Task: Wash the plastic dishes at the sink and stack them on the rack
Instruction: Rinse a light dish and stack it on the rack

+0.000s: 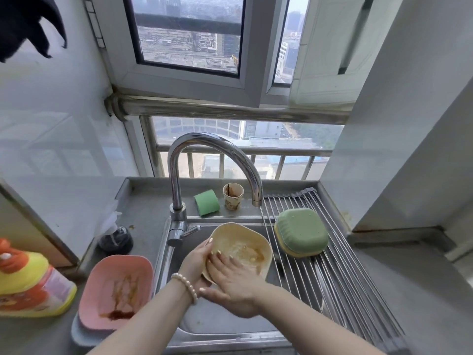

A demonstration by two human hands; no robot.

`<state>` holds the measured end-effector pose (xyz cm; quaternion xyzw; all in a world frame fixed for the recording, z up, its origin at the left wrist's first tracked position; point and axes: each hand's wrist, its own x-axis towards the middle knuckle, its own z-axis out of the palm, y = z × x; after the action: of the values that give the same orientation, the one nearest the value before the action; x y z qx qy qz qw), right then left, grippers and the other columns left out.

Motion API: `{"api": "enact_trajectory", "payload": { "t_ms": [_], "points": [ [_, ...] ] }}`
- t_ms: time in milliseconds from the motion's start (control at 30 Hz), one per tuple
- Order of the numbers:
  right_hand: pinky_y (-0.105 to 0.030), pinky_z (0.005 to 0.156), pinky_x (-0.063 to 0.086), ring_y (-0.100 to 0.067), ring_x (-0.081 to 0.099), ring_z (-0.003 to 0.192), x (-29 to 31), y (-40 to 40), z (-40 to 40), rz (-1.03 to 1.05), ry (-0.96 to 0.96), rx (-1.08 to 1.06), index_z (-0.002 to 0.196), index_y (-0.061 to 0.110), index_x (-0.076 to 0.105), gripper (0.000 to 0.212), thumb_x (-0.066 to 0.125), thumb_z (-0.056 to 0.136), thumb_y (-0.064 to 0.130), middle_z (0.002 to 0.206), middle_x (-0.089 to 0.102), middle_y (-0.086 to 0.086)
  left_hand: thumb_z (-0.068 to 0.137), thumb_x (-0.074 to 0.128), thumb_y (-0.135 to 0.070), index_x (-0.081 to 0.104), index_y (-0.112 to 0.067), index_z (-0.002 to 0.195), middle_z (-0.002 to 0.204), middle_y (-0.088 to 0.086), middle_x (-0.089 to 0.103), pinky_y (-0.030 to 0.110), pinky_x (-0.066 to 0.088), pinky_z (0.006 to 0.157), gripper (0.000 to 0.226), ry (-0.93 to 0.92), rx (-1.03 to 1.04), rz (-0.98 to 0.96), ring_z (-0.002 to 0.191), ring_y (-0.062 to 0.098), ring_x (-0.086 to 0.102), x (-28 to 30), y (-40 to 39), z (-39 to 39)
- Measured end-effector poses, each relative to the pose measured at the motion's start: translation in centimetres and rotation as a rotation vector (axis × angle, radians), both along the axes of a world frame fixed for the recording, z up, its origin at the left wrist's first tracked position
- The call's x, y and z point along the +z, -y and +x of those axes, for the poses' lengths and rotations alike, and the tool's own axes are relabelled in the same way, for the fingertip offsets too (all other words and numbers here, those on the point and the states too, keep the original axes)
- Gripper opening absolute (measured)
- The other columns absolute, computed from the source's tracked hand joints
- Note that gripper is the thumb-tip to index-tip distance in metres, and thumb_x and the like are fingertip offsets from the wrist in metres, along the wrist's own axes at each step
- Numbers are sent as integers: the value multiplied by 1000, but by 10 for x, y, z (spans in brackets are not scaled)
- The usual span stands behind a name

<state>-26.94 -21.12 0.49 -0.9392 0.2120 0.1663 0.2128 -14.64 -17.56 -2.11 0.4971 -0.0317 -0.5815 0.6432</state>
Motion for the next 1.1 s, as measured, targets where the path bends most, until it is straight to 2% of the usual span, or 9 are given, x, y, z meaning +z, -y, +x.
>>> {"api": "enact_trajectory", "payload": {
  "t_ms": [100,167,267,400,533,633,833,967,1100],
  "points": [
    [-37,120,0,-22,0,148,4,3,-20,138,-58,48,152,13,20,73,14,97,60,160,6,-10,102,38,-16,62,-10,107,91,17,72,42,56,69,26,40,15,-3,82,32,69,0,-7,14],
    [-41,119,10,-29,16,144,4,18,-33,-23,-89,51,144,9,37,91,2,87,71,154,25,-14,102,39,-16,64,-13,109,96,16,72,43,56,69,26,60,-7,17,87,32,68,1,-10,17],
    [-39,119,-1,-27,4,147,1,29,-28,-187,-62,-76,151,1,13,124,-9,59,83,159,8,-17,102,36,-15,61,-8,114,97,17,72,41,59,70,28,14,-39,14,86,30,69,3,-8,3],
    [-29,115,-7,-16,-10,147,1,0,-13,78,71,4,153,12,-1,91,25,88,70,160,-9,-6,102,36,-14,58,-3,120,95,19,71,39,58,67,30,35,26,27,82,30,70,4,-1,5],
    [-32,117,17,-21,33,139,-8,14,-38,-106,133,154,133,13,54,66,48,88,60,148,42,-4,101,39,-16,61,-7,118,101,21,69,47,53,74,29,46,3,76,92,36,65,7,-10,24],
    [-31,95,48,-14,68,96,-23,40,-44,-462,185,106,87,19,76,48,86,51,48,98,73,4,97,45,-23,59,-4,124,107,22,69,46,53,78,35,-25,-87,126,95,37,64,9,-9,26],
    [-20,38,36,-15,55,44,-27,13,-11,-442,514,-46,53,20,56,35,83,34,6,50,56,6,79,52,-12,60,5,111,100,24,68,45,49,85,37,-188,10,-58,88,38,65,15,-7,-8],
    [-20,38,37,-11,58,49,-45,5,-18,-367,758,-65,65,21,66,24,76,52,4,58,64,8,93,49,-14,56,-5,123,114,26,64,51,52,81,32,-75,32,22,101,43,63,11,-5,5],
    [-23,55,54,-13,62,59,-38,32,-38,-389,579,123,62,21,64,19,80,63,33,63,64,7,101,43,-18,59,-17,110,98,17,70,48,57,67,18,103,-34,105,86,35,67,9,-7,27]
  ]
}}
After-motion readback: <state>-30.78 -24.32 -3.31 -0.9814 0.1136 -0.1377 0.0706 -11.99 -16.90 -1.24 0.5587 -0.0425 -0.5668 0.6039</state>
